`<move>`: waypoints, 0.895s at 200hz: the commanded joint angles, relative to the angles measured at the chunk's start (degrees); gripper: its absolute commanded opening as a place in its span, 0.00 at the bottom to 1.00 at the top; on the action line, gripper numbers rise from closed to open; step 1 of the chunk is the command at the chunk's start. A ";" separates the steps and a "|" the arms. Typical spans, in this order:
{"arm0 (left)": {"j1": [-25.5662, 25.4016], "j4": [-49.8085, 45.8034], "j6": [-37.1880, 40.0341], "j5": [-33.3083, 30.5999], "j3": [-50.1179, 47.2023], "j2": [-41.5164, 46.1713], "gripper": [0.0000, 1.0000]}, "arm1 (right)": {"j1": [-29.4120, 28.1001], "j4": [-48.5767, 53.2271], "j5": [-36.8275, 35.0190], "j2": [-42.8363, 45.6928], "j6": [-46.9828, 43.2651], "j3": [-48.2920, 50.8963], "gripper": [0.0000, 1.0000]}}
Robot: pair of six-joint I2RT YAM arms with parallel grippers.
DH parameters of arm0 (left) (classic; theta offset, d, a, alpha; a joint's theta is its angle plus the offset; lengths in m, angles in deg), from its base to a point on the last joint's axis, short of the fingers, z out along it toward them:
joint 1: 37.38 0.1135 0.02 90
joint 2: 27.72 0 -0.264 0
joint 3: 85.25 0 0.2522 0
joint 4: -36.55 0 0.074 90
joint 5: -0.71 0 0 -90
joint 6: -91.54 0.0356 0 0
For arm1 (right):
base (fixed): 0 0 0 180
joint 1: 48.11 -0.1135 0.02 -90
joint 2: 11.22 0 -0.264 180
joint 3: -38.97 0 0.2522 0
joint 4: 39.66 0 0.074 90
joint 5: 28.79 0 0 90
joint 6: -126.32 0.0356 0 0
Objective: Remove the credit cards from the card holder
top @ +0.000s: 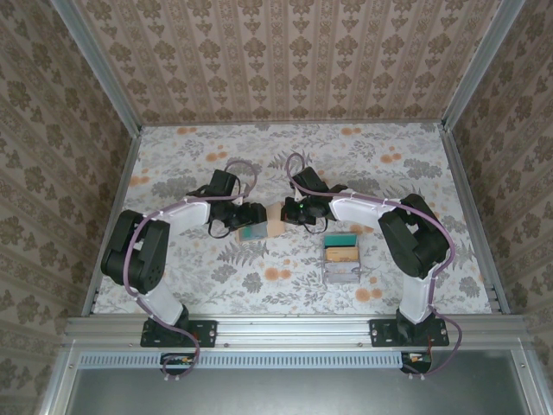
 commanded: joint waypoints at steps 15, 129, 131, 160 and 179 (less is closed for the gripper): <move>-0.98 2.51 -1.13 3.73 0.20 1.11 0.66 | -0.46 1.01 -0.87 -0.84 0.45 -0.51 0.00; -7.06 6.31 -4.49 5.07 4.50 -3.43 0.63 | 2.44 0.12 -7.45 6.17 2.62 4.36 0.30; -7.10 6.35 -4.52 5.05 4.57 -3.44 0.63 | 2.44 0.11 -7.50 6.27 2.61 4.40 0.30; -7.28 5.65 -4.90 5.03 5.63 -1.80 0.63 | 2.53 0.55 -7.13 6.44 2.08 4.07 0.33; -6.89 3.05 -3.85 3.59 6.67 0.44 0.63 | 2.57 0.09 -6.02 6.03 2.08 3.85 0.33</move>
